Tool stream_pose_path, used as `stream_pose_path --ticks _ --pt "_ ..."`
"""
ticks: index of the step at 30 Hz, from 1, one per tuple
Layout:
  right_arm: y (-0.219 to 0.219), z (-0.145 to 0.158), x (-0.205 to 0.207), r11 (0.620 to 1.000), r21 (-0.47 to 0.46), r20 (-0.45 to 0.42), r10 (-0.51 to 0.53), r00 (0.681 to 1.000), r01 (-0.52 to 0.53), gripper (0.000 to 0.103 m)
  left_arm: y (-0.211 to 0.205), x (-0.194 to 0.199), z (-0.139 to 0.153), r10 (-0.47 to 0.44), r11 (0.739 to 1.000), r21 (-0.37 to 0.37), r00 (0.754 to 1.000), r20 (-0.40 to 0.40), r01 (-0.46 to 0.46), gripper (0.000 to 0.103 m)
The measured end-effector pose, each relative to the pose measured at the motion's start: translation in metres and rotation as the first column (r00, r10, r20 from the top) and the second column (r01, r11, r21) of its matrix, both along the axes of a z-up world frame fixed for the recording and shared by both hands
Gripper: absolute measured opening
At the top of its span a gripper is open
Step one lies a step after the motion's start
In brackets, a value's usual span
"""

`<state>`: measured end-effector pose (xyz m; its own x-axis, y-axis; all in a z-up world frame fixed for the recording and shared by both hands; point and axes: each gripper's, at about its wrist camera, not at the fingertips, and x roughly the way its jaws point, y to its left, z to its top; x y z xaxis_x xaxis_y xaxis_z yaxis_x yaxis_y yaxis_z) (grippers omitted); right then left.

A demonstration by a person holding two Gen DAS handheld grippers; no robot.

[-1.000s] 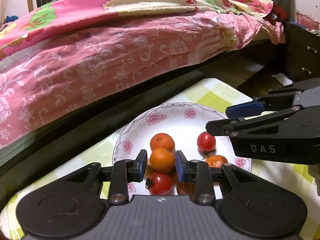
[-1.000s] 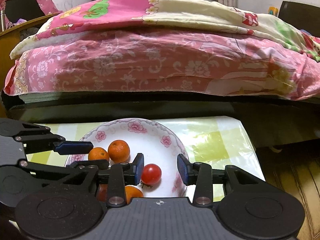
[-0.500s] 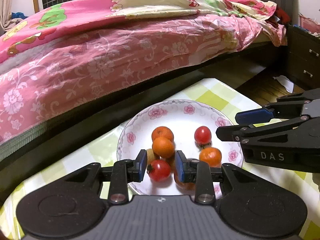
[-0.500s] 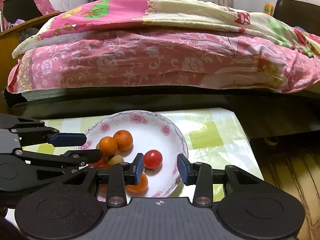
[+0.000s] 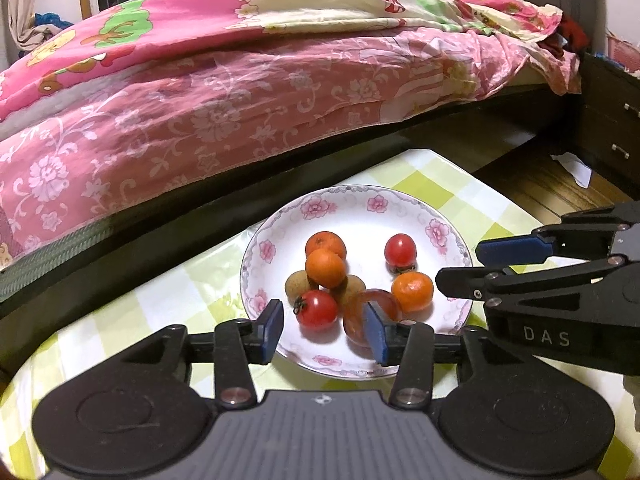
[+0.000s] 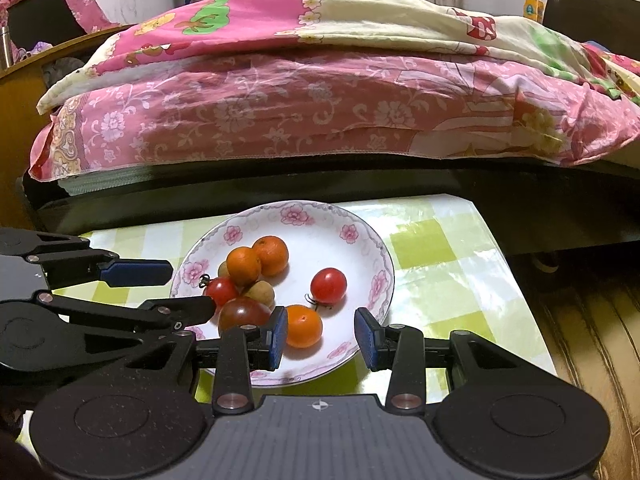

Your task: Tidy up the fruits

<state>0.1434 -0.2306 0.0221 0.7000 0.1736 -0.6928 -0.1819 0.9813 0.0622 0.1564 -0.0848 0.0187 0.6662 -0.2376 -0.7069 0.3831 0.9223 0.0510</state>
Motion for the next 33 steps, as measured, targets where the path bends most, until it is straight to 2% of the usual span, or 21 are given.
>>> stream_pose_path --ticks 11,26,33 --pt "0.001 0.003 -0.014 1.0 0.008 -0.004 -0.017 1.0 0.017 0.035 0.002 -0.012 0.002 0.034 0.999 0.009 0.999 0.003 -0.034 0.068" --pt "0.0 0.005 -0.026 0.999 0.011 -0.006 -0.038 0.999 0.038 0.035 0.005 -0.022 0.004 0.072 0.997 0.028 0.997 0.023 -0.073 0.083" --pt "0.001 0.004 -0.031 0.999 0.013 -0.01 -0.042 0.999 0.042 0.035 0.005 -0.028 0.005 0.085 0.994 0.059 0.995 0.05 -0.088 0.09"
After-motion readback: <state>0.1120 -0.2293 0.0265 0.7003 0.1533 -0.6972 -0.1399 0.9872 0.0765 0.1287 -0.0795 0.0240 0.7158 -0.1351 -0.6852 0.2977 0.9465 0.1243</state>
